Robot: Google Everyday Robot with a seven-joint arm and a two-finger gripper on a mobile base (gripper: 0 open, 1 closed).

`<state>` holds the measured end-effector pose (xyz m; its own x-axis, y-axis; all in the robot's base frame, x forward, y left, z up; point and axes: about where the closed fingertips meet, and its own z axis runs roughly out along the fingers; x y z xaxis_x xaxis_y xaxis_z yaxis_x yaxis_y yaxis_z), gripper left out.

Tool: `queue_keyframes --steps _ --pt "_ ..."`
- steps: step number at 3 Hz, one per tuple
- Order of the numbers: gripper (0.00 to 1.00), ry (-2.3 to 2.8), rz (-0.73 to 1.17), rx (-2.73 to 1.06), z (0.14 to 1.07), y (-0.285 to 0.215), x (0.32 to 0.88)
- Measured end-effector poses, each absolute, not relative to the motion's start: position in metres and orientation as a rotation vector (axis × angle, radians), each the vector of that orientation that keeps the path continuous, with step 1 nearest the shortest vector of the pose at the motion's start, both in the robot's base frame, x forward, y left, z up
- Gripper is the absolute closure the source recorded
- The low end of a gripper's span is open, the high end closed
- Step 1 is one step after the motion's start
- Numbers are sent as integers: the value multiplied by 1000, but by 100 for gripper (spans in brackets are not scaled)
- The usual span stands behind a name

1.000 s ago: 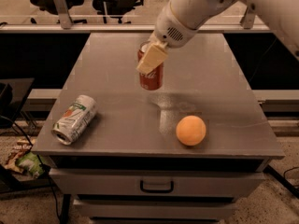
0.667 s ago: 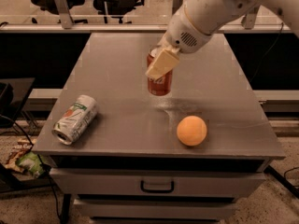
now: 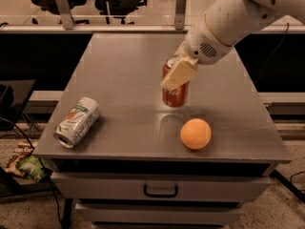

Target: Move coke can near orange

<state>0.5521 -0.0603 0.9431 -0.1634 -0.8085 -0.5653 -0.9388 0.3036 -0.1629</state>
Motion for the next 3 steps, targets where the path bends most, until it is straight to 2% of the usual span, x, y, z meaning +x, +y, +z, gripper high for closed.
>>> queue_keyframes --steps 1,3 --pt "85 2050 310 -1531 931 -72 548" --pt "38 2104 346 -1493 910 -87 548"
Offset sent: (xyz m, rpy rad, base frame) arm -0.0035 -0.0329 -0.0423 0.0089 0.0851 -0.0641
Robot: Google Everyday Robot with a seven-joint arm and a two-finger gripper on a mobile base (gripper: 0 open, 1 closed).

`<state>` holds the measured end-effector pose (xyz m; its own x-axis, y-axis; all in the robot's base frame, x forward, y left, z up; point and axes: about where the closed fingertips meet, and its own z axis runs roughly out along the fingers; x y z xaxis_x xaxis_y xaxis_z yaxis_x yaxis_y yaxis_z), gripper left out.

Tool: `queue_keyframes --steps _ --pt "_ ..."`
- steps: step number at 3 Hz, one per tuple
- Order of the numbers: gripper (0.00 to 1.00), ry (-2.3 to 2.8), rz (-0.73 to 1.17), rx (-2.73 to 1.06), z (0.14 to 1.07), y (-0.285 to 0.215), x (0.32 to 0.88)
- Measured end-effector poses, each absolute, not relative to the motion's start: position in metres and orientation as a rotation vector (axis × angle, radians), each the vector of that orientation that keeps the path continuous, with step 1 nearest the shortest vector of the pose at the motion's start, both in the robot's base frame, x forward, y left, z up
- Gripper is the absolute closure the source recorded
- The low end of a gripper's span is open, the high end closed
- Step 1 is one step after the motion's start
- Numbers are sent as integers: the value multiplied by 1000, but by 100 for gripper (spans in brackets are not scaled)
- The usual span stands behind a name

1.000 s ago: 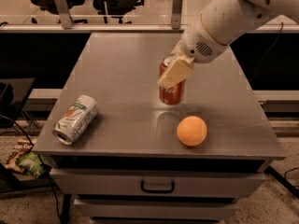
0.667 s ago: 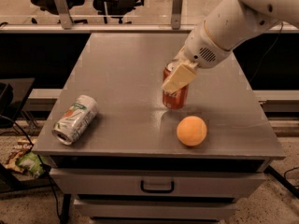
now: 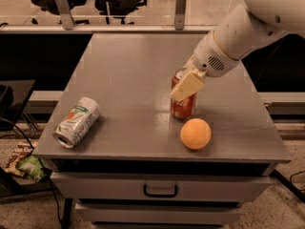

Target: Move coke can near orange

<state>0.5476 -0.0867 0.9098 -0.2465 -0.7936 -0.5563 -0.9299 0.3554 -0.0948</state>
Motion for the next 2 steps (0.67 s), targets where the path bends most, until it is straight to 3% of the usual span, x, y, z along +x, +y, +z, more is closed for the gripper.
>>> queue_keyframes --steps 1,2 --pt "15 2115 355 -1477 907 -92 547" --pt "0 2122 356 -1462 906 -95 545"
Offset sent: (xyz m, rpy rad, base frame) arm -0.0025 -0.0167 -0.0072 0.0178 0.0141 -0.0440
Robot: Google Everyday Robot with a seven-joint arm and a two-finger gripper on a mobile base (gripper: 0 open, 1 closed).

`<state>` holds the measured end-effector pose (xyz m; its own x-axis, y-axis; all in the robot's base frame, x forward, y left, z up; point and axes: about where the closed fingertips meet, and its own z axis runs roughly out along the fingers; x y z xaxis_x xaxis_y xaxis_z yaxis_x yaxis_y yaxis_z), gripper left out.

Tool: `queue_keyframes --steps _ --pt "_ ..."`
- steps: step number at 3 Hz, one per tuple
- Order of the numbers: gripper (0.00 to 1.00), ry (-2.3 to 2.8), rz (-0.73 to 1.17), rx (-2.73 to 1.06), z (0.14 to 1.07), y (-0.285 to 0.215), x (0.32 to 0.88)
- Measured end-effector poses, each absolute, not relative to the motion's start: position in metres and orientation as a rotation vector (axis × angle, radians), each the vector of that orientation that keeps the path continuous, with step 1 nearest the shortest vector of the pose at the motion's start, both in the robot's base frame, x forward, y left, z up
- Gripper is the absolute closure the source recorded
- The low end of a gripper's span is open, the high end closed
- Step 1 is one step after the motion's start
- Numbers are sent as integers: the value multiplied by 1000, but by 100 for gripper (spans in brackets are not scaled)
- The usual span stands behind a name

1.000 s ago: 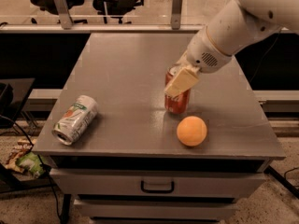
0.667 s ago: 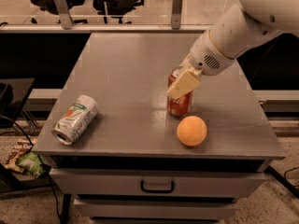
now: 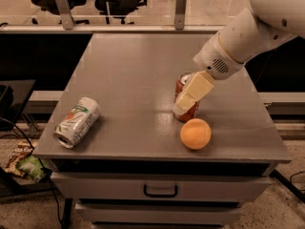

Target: Move coke can near orange

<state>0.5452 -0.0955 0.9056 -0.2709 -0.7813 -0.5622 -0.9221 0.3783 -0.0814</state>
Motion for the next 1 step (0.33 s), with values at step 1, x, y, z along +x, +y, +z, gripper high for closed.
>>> queue_keyframes --steps 1 --pt "0 2122 356 -1462 906 -95 545"
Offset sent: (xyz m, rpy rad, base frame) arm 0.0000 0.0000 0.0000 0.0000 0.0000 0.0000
